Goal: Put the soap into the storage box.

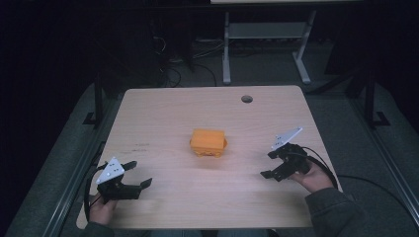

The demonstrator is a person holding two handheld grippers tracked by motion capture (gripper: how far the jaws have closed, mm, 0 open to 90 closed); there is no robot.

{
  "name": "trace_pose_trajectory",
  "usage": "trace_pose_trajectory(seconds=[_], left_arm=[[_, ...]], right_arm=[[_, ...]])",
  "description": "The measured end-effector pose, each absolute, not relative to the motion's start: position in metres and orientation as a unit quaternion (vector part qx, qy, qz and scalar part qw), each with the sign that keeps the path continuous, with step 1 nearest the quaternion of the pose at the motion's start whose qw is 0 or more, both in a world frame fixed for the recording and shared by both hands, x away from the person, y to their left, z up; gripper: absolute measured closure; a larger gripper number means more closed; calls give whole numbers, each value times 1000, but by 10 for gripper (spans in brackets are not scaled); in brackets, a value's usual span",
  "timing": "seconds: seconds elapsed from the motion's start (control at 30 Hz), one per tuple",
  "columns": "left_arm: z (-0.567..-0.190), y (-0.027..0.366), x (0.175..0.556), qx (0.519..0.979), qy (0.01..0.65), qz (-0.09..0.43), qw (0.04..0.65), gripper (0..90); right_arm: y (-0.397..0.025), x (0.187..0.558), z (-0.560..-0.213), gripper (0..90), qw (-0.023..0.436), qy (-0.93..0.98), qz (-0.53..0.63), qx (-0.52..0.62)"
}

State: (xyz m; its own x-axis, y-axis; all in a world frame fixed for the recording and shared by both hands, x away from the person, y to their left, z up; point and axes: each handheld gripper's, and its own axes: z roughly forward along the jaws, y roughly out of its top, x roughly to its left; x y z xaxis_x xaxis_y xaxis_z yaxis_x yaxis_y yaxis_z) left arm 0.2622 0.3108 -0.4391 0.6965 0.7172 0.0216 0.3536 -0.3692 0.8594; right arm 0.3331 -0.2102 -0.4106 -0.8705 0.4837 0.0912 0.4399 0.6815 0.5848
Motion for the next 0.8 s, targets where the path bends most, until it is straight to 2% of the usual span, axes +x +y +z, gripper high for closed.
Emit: trace_pose_trajectory(seconds=[0.5,0.8], left_arm=[[-440,311,263,799,337,203,454,143],[-440,310,262,803,333,203,451,143]], right_arm=[[-225,308,-426,197,33,907,323,268],[-236,287,-435,165,55,902,324,281]])
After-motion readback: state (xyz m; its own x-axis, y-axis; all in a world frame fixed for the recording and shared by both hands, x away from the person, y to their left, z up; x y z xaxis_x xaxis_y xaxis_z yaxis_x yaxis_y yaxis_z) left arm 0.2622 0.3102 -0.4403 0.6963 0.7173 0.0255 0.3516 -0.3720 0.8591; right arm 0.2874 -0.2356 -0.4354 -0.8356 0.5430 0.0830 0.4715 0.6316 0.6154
